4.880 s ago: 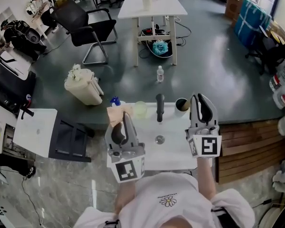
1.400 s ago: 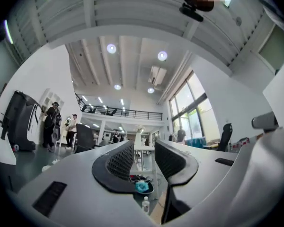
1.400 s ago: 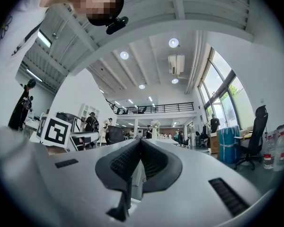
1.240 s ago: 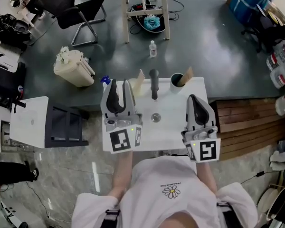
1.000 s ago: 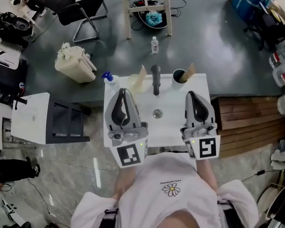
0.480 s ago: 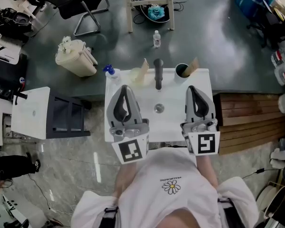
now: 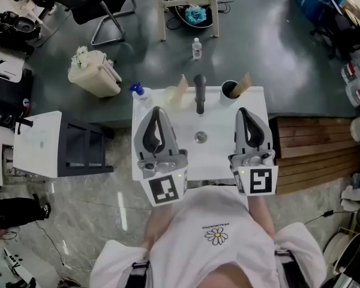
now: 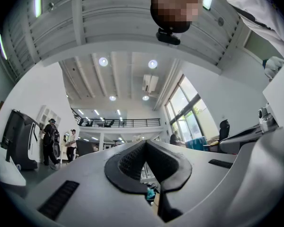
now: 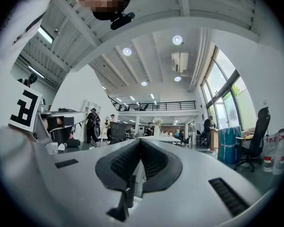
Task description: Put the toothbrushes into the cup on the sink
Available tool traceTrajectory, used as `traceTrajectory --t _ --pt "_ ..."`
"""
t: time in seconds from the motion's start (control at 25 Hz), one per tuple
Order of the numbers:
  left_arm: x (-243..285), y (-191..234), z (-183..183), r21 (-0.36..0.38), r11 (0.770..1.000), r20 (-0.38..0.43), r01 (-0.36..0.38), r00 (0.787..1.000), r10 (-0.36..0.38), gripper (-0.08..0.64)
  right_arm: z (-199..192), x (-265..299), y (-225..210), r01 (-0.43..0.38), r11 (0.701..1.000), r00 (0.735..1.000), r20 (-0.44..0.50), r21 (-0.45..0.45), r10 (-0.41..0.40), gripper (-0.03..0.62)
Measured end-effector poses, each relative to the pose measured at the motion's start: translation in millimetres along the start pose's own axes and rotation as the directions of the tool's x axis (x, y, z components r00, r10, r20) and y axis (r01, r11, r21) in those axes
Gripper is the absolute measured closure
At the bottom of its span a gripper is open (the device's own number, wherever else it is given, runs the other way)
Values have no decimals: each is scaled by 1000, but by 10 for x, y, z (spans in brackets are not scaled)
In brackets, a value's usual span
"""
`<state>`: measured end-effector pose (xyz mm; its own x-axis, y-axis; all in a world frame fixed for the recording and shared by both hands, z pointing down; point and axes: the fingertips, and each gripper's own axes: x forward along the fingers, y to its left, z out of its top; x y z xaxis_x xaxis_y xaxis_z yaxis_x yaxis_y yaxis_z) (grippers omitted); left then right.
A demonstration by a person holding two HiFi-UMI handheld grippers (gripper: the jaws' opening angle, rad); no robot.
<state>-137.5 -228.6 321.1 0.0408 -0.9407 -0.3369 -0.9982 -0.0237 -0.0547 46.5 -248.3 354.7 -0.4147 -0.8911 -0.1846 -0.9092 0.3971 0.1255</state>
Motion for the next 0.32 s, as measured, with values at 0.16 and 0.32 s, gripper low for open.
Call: traceTrajectory --t 0.16,0.32 --pt "16 19 -5 0 1000 -6 1 1000 -1 543 23 23 4 2 1000 1000 4 8 -2 580" --pt "29 50 -43 -2 1000 -12 -2 1000 2 543 -16 39 15 4 1000 1000 -8 9 -3 580"
